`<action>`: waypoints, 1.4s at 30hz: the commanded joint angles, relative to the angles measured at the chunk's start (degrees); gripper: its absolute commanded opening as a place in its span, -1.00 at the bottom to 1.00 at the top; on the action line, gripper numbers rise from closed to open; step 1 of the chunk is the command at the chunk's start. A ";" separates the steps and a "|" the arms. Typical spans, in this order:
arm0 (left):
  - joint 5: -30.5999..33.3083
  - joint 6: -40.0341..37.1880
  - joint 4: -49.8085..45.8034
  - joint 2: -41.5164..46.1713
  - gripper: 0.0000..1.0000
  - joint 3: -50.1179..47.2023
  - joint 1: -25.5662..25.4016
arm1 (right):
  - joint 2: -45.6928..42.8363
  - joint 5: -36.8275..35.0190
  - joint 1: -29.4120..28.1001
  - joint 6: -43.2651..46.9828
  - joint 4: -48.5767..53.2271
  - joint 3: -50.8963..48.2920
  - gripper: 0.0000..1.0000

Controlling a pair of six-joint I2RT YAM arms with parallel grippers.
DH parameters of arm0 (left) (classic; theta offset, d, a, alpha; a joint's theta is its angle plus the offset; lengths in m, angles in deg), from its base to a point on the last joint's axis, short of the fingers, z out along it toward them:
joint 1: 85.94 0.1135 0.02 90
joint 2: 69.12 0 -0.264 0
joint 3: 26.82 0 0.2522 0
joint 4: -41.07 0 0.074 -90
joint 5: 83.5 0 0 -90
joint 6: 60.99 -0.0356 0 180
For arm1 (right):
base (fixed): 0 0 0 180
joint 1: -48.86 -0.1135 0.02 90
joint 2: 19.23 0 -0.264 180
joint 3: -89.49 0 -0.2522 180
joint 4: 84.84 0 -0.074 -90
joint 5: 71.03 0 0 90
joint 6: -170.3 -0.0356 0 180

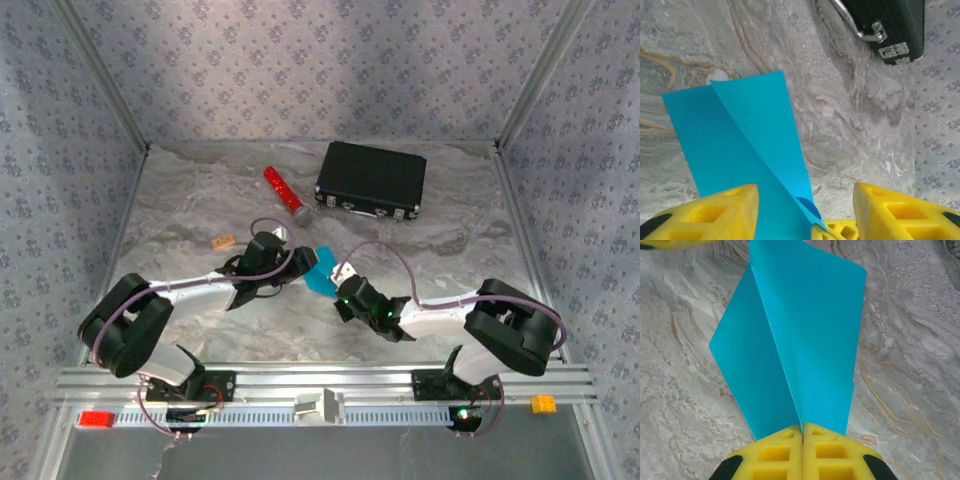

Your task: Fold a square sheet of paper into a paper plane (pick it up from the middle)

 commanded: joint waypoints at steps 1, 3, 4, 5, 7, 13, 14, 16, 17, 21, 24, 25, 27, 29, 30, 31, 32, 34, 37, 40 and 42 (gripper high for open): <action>2.38 -1.04 -2.48 2.33 0.07 -1.16 0.49 | 1.25 4.05 1.25 -3.93 -1.73 -0.69 -0.94; 2.56 -1.04 -2.85 2.79 0.08 -1.24 0.56 | 1.90 5.57 1.94 -4.87 -2.05 -0.76 -0.94; 2.58 -1.05 -2.93 2.87 0.08 -1.24 0.66 | 2.34 6.58 2.37 -5.17 -2.01 -0.79 -0.93; 2.58 -1.04 -2.97 2.80 0.08 -1.24 0.62 | 2.58 7.14 2.59 -5.12 -1.96 -0.67 -0.93; 2.55 -0.96 -3.04 2.75 0.09 -1.27 0.64 | 3.04 8.04 2.96 -5.21 -2.25 -0.82 -0.93; 2.44 -0.87 -2.99 2.59 0.09 -1.01 0.70 | 2.69 12.63 5.07 -7.63 -2.70 -1.17 -0.93; 2.45 -0.91 -3.07 2.58 0.08 -0.93 0.70 | 2.46 13.92 5.64 -8.30 -2.63 -1.17 -0.94; 2.33 -0.96 -3.02 2.57 0.07 -0.90 0.68 | 1.98 18.47 8.09 -10.65 -2.40 -1.00 -0.94; 2.35 -0.96 -3.02 2.47 0.05 -0.80 0.76 | 1.95 20.91 9.29 -11.81 -2.43 -0.90 -0.94; 2.24 -0.96 -3.00 2.37 -0.11 -0.63 0.69 | 3.02 34.16 14.96 -16.99 -4.01 -0.43 -0.94; 2.18 -0.87 -2.87 2.11 -0.23 -0.58 0.70 | 4.86 42.05 18.22 -20.56 -5.48 0.32 -0.94; 2.11 -0.91 -2.85 1.95 -0.25 -0.54 0.65 | 5.56 44.00 18.97 -21.87 -6.42 0.45 -0.94; 1.71 -0.87 -2.74 1.64 -0.31 -0.29 0.66 | 6.97 47.15 20.38 -24.52 -8.28 0.65 -0.95; 1.25 -1.02 -2.51 1.12 -0.34 0.04 0.62 | 8.40 49.79 21.37 -26.98 -10.28 0.77 -0.95; 0.89 -1.09 -2.58 0.78 -0.35 0.24 0.69 | 8.96 50.95 21.76 -27.81 -11.17 0.94 -0.95; 0.63 -1.04 -2.45 0.42 -0.37 0.42 0.70 | 9.41 51.70 21.95 -28.55 -11.77 1.03 -0.95; 0.48 -0.96 -2.32 0.16 -0.39 0.52 0.63 | 9.68 52.25 22.14 -29.10 -12.01 1.15 -0.95; -0.02 -0.79 -1.60 -0.58 -0.41 0.60 0.67 | 10.06 53.05 22.61 -30.34 -13.09 1.06 -0.95; -0.98 -0.61 -0.66 -1.55 -0.45 0.78 0.55 | 10.36 54.11 23.20 -31.29 -12.97 1.41 -0.95; -1.57 -0.52 -0.14 -2.24 -0.44 1.08 0.52 | 9.91 53.69 23.24 -30.99 -11.62 1.77 -0.91; -1.48 -0.52 -0.09 -2.19 -0.31 1.05 0.48 | 9.02 51.99 22.81 -29.08 -9.36 2.20 -0.85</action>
